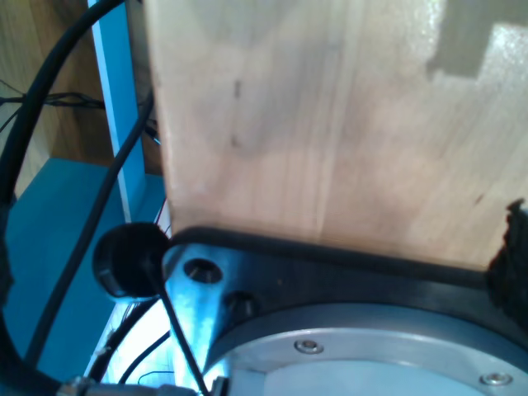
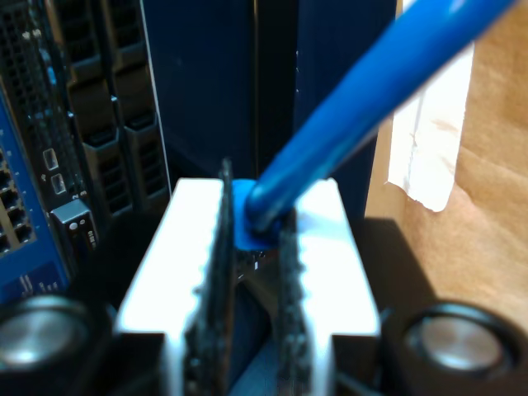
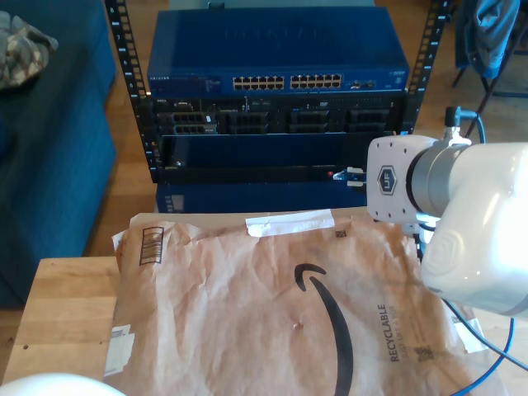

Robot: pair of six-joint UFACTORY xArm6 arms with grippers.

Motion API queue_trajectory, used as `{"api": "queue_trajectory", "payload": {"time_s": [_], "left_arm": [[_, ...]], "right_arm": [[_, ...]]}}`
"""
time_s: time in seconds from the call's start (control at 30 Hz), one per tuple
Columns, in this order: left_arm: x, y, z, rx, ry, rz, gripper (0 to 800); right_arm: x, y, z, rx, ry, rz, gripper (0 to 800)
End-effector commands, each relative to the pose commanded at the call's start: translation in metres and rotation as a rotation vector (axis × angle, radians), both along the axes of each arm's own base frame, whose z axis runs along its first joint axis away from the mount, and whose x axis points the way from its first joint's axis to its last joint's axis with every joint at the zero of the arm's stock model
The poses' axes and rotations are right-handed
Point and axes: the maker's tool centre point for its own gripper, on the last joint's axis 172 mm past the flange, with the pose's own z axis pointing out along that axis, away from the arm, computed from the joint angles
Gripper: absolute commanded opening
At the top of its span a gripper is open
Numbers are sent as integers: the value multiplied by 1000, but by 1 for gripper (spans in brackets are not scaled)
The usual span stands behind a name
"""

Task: Grab the cable and plug it in

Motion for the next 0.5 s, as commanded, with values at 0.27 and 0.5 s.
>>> {"api": "queue_trajectory", "payload": {"time_s": [0.27, 0.5], "left_arm": [[0, 0, 0, 0, 0, 0, 800], [0, 0, 0, 0, 1, 1, 800]], "right_arm": [[10, -11, 17, -5, -82, -43, 0], [4, -16, 8, -22, -116, -63, 1]]}}
